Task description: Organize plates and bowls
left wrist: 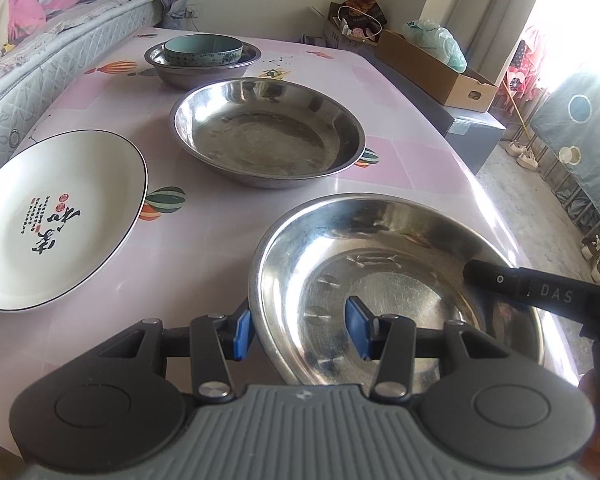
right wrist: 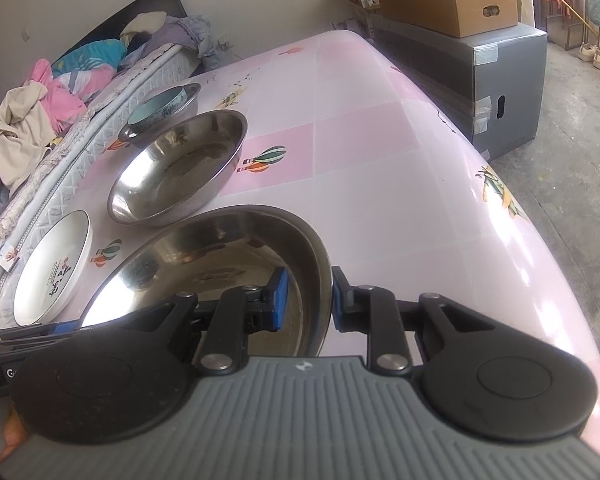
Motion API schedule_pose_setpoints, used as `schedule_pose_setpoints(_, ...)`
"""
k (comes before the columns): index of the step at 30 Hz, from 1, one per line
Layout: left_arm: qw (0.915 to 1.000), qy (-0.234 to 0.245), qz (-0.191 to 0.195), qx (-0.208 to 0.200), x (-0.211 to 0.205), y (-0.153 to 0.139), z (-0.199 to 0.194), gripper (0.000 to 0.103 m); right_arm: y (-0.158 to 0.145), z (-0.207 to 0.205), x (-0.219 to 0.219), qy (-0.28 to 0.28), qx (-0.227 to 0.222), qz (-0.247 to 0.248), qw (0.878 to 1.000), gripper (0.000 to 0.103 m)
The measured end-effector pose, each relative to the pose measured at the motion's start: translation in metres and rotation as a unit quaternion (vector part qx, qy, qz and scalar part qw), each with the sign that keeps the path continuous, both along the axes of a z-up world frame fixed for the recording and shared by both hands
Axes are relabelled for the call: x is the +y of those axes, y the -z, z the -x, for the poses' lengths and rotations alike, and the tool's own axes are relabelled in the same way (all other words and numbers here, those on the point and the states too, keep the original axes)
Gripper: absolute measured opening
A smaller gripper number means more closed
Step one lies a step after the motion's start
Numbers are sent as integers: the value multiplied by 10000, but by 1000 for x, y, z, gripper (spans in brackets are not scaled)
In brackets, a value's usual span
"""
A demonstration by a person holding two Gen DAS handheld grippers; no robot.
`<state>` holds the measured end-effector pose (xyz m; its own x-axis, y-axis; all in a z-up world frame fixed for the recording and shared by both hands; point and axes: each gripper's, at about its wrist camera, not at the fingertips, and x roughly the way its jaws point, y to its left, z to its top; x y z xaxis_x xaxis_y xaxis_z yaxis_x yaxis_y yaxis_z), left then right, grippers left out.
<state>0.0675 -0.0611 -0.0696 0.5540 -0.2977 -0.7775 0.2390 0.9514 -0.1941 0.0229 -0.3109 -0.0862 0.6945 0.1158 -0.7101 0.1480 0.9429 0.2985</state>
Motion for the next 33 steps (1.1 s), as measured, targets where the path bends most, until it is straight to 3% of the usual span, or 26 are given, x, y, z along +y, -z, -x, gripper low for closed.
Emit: schedule_pose_setpoints(33, 9999, 40, 51, -77, -2, -8, 5, 48, -9, 7, -1, 55, -112, -23, 9999, 25)
